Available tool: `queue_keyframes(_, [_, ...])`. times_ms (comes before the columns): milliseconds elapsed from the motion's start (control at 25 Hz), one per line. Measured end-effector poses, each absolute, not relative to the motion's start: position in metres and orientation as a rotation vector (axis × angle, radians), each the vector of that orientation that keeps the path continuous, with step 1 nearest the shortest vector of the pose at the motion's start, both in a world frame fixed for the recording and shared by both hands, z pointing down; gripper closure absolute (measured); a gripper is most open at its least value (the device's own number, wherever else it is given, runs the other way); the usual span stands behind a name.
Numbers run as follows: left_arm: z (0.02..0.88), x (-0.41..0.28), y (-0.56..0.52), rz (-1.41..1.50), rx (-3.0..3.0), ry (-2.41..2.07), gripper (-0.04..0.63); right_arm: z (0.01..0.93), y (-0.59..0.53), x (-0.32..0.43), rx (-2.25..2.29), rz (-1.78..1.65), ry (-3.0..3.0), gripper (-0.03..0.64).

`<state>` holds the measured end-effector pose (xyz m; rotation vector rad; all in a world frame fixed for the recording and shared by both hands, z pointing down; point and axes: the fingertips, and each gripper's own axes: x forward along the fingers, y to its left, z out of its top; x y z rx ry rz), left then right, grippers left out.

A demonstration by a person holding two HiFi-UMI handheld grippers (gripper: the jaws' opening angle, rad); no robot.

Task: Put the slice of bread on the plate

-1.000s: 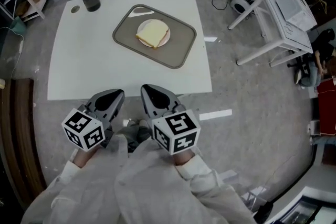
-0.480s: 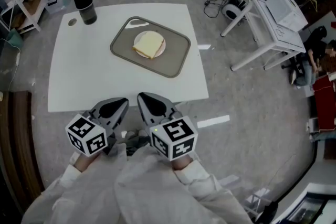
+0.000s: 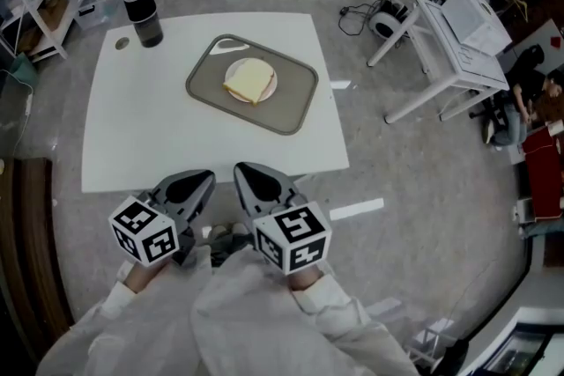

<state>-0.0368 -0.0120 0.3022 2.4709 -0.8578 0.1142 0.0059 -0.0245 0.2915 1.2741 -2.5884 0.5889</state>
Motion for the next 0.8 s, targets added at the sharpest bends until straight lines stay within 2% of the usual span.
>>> queue_keyframes(800, [0.304,-0.045,-0.002,0.135,2.459,-0.85,0.583,0.291,-0.013,-0.007,1.231,0.562,-2.582,0.601])
